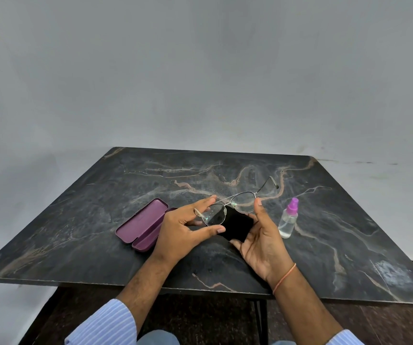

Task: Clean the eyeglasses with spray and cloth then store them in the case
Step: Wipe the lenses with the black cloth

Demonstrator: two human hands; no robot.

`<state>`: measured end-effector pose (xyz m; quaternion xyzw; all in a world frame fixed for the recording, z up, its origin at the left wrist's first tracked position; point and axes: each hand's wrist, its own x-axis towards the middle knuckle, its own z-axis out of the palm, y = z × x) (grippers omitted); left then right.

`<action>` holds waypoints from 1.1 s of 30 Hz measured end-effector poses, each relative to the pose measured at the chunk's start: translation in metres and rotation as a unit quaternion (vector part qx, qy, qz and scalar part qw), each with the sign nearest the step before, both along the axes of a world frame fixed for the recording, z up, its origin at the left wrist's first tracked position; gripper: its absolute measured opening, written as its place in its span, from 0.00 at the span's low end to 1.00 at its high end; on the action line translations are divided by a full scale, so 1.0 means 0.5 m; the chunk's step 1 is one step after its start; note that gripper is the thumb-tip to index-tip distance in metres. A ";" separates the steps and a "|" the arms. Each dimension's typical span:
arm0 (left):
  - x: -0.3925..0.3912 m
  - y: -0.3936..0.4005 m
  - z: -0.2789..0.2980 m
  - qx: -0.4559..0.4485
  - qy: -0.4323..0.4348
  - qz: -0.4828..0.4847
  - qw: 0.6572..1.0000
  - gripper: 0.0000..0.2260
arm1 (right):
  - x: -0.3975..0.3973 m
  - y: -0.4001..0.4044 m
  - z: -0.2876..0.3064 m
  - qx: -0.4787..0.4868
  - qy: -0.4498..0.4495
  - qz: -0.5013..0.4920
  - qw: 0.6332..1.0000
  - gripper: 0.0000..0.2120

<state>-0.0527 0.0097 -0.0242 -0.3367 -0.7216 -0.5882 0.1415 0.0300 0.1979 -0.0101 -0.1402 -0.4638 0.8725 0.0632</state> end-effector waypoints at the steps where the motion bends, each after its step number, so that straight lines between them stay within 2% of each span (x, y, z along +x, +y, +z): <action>1: -0.001 0.000 0.000 -0.002 -0.002 0.001 1.000 0.31 | 0.000 0.001 0.001 -0.005 -0.001 -0.002 1.000 0.33; 5: 0.000 0.001 0.001 0.008 -0.009 0.001 1.000 0.31 | 0.005 -0.002 0.008 0.011 0.014 0.050 0.999 0.34; 11: 0.001 -0.001 0.000 0.001 0.003 0.002 1.000 0.32 | 0.001 0.002 0.002 0.058 0.012 0.088 0.994 0.43; 17: -0.006 0.000 -0.003 -0.011 -0.010 -0.019 1.000 0.32 | -0.006 0.003 0.000 0.010 0.014 0.149 0.989 0.51; 25: -0.003 0.001 -0.010 -0.012 0.029 0.007 0.999 0.31 | -0.008 0.003 0.000 -0.065 0.024 0.063 0.996 0.40; 30: 0.006 0.001 -0.006 0.003 0.006 0.040 0.999 0.28 | 0.002 -0.008 0.012 -0.069 0.016 0.037 0.997 0.32; 33: 0.007 -0.003 -0.003 0.031 -0.007 0.068 0.997 0.27 | 0.006 -0.007 0.010 -0.065 0.043 0.003 0.997 0.20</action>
